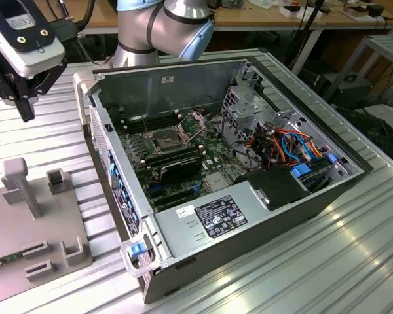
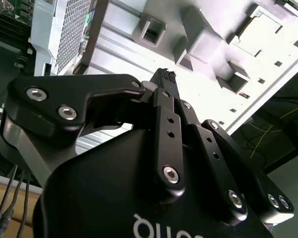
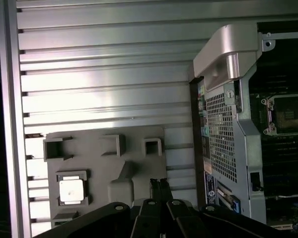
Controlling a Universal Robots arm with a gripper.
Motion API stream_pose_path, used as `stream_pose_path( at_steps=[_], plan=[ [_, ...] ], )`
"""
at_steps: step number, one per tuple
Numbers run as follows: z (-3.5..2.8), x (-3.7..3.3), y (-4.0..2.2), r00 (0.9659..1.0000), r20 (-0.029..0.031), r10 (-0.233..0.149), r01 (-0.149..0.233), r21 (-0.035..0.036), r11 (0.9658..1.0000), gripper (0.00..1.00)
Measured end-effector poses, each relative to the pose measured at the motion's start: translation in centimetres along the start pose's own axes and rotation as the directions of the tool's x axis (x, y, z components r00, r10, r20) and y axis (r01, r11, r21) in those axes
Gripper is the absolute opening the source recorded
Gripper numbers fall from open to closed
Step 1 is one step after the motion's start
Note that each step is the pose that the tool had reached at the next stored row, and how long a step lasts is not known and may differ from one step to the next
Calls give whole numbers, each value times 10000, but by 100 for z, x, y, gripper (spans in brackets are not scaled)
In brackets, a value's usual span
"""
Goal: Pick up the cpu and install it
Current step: 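Reach for the cpu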
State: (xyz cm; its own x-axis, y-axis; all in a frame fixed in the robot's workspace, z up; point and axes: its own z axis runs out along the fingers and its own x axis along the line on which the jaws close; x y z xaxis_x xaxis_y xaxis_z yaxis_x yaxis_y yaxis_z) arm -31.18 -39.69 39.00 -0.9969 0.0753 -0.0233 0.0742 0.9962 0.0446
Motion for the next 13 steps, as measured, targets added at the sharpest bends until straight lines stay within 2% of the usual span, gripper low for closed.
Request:
stream_pose_path(
  at_steps=[13],
  plan=[
    [1,373,-26,10000,1,0,0,0,10000,11]
  ],
)
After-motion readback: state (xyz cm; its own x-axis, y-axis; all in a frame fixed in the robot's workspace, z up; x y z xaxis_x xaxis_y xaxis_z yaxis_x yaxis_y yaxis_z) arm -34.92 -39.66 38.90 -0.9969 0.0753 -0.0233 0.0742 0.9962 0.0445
